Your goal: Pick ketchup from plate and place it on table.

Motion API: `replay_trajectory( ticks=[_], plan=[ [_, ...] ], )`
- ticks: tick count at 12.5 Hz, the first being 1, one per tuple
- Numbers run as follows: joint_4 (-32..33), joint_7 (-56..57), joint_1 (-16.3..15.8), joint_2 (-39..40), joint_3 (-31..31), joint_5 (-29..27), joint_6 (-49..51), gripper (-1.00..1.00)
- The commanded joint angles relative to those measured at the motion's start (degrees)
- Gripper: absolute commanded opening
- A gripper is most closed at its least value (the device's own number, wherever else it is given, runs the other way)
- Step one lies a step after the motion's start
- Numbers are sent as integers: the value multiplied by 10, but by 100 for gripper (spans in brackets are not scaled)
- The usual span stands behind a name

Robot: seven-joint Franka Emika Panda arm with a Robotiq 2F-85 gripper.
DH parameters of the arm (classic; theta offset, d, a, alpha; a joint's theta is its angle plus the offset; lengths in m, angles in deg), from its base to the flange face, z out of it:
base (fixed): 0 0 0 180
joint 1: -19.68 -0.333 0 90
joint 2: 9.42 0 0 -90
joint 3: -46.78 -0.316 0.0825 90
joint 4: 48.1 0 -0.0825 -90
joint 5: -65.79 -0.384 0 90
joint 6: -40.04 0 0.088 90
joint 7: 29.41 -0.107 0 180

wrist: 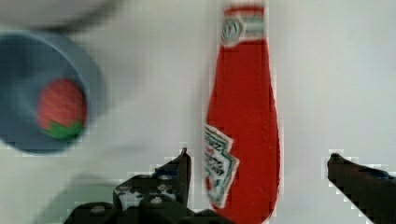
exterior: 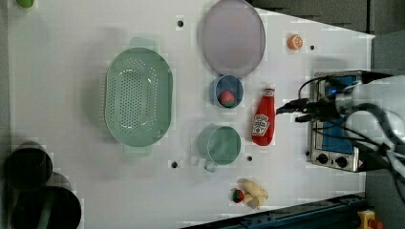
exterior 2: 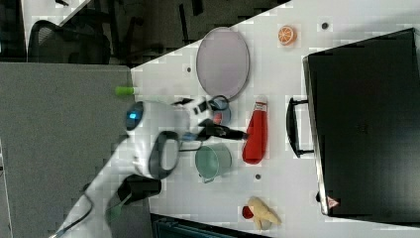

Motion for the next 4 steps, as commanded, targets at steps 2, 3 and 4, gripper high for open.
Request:
replay_trajectory(
  ticks=[2,3,4],
  plan=[
    [-121,-178,-3,-104,-8,-1,87,100],
    [-148,-224,-3,-118,-9,1,133,100],
    [-174,-263,-3,-129,-9,7,188,100]
  ],
)
